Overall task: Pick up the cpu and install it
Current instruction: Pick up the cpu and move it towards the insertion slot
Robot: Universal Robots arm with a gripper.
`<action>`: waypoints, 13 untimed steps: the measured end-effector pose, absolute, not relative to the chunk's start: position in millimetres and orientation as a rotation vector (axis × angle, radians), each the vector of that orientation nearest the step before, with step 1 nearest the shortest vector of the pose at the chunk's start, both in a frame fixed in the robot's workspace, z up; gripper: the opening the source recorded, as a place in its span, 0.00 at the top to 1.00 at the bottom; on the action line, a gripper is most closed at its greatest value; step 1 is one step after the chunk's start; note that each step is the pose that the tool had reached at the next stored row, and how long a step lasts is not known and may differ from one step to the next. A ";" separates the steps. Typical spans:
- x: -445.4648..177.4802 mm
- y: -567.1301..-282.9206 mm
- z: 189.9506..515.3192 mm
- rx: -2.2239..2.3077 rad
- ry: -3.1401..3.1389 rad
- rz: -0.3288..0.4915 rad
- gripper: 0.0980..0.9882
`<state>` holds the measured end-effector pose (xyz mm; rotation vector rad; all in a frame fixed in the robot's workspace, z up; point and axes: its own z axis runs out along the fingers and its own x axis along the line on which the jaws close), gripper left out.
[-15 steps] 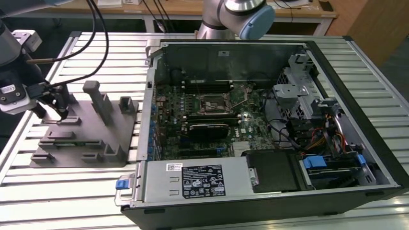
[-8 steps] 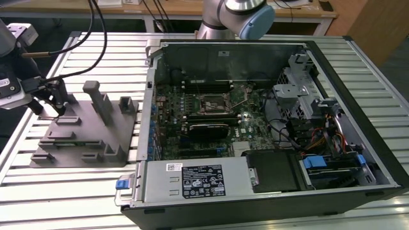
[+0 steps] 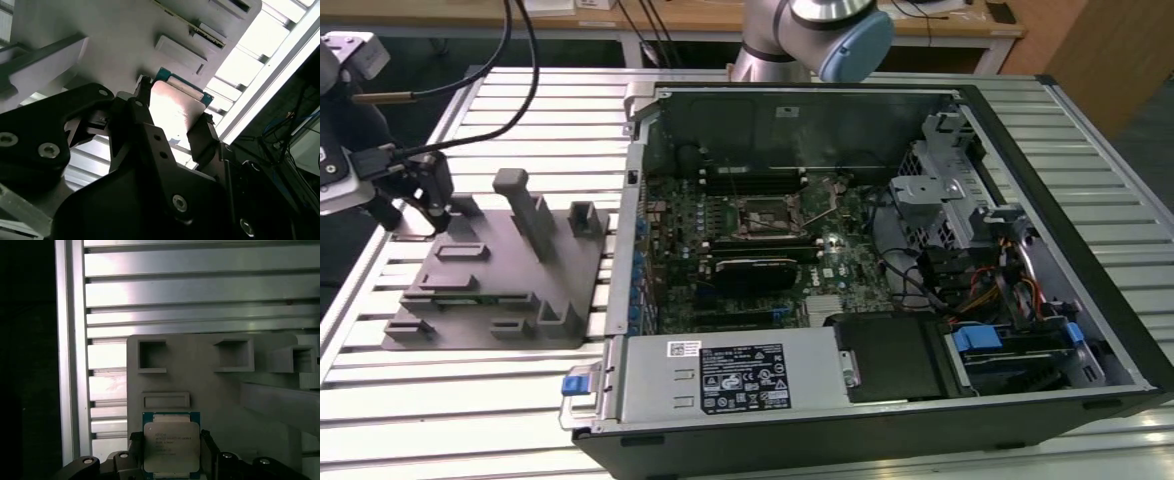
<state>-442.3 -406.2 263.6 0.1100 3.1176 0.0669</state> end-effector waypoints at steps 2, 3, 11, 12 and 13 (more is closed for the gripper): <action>-442.3 -406.2 267.9 0.110 3.118 0.067 0.50; -442.3 -406.2 270.2 0.110 3.118 0.067 0.50; -442.3 -406.2 287.7 0.110 3.118 0.067 0.50; -442.3 -406.2 290.0 0.110 3.118 0.067 0.50; -442.3 -406.2 292.5 0.110 3.118 0.067 0.50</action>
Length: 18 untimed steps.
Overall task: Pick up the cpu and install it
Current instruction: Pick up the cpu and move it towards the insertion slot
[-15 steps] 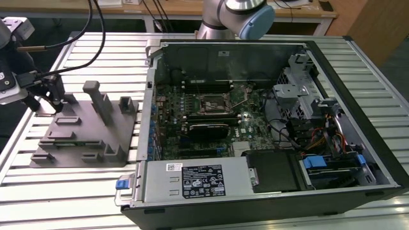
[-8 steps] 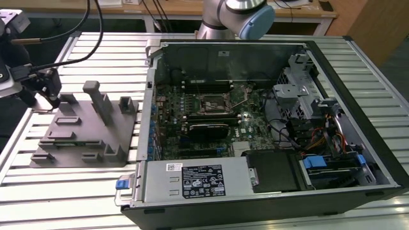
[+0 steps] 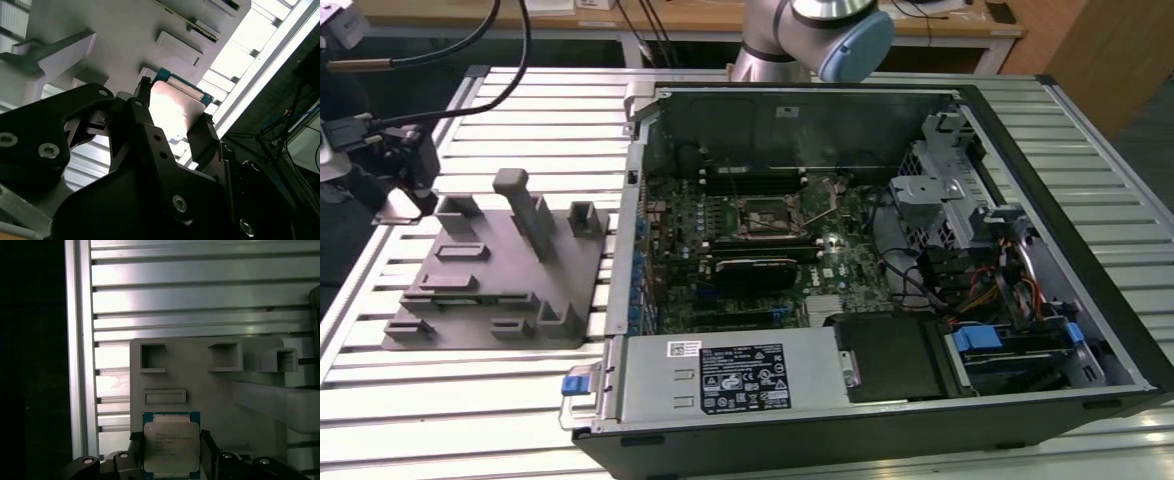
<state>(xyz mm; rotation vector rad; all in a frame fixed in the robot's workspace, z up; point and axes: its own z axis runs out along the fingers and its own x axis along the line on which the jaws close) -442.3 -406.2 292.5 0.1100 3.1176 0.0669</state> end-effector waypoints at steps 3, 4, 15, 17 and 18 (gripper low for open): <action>-442.3 -406.2 299.5 0.110 3.118 0.067 0.50; -442.3 -406.2 301.7 0.110 3.118 0.067 0.50; -442.3 -406.2 324.3 0.110 3.118 0.067 0.50; -442.3 -406.2 328.4 0.110 3.118 0.067 0.50; -442.3 -406.2 330.7 0.110 3.118 0.067 0.50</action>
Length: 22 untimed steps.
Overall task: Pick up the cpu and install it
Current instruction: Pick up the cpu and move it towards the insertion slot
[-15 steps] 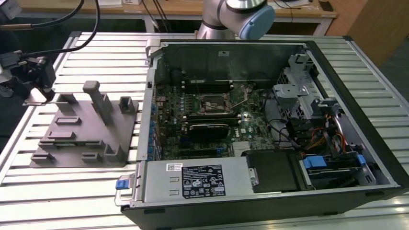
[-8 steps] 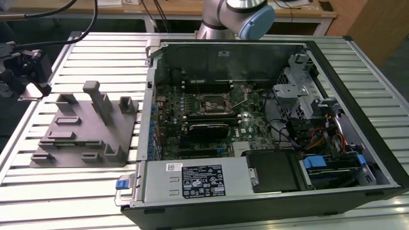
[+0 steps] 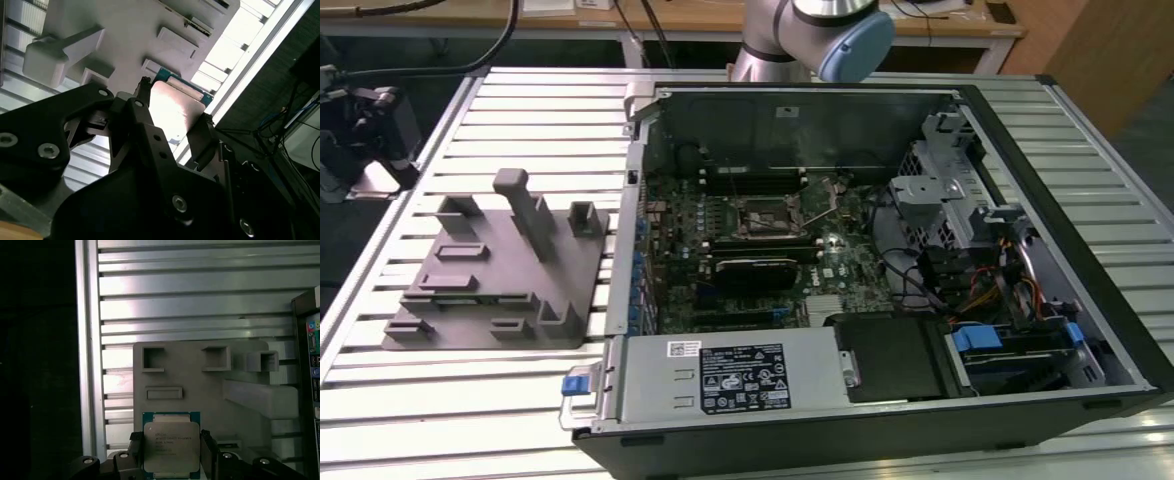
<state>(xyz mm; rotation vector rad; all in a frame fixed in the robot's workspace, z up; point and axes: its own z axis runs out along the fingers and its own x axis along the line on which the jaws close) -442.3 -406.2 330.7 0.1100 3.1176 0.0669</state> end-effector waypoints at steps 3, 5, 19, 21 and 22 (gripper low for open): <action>-442.3 -406.2 338.0 0.110 3.118 0.067 0.50; -442.3 -406.2 342.7 0.110 3.118 0.067 0.50; -442.3 -406.2 373.9 0.110 3.118 0.067 0.50; -442.3 -406.2 378.3 0.110 3.118 0.067 0.50; -442.3 -406.2 380.5 0.110 3.118 0.067 0.50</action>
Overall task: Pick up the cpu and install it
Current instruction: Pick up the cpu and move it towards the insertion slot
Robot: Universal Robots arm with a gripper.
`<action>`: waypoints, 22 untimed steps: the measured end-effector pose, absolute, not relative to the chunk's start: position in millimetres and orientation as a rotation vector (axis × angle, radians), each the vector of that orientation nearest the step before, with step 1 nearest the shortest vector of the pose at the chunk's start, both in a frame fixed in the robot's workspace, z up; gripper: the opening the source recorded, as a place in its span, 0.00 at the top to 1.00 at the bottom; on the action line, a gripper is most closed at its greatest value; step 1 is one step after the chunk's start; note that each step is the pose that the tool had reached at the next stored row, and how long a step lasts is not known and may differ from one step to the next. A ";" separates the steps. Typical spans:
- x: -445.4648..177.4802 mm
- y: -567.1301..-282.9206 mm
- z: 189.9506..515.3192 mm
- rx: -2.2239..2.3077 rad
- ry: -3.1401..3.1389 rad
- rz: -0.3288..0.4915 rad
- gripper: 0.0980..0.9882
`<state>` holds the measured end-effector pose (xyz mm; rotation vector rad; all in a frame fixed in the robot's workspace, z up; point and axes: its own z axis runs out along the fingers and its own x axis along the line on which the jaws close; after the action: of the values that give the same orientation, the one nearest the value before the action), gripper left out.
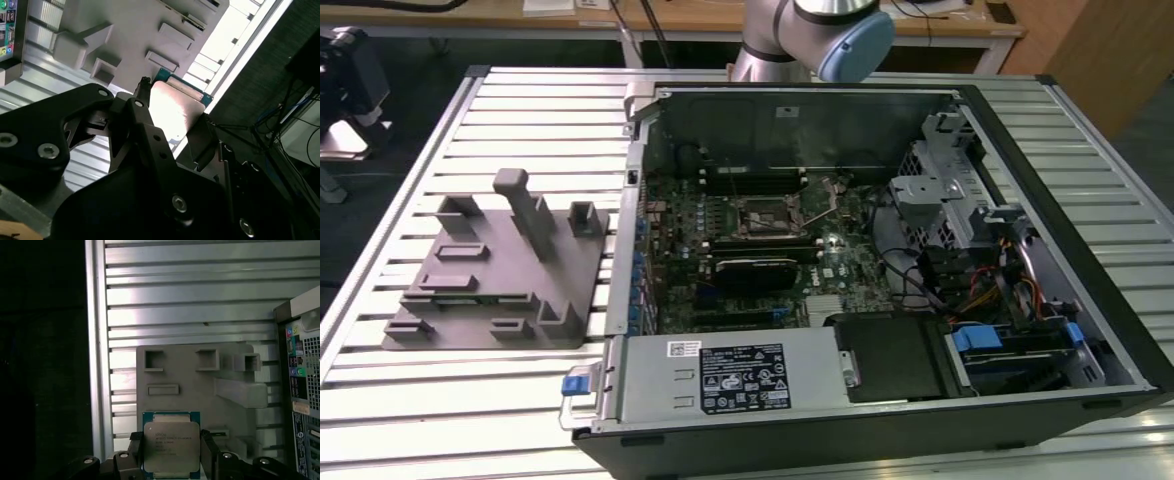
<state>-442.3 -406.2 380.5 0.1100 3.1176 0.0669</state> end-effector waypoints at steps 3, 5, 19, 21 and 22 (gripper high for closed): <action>-442.3 -406.2 386.3 0.110 3.118 0.067 0.50; -442.3 -406.2 390.5 0.110 3.118 0.067 0.50; -442.3 -406.2 412.5 0.110 3.117 0.067 0.50; -442.3 -406.2 412.8 0.110 3.117 0.067 0.50; -442.0 -406.2 413.0 0.110 3.118 0.067 0.50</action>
<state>-442.0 -406.2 413.0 0.1097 3.1177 0.0669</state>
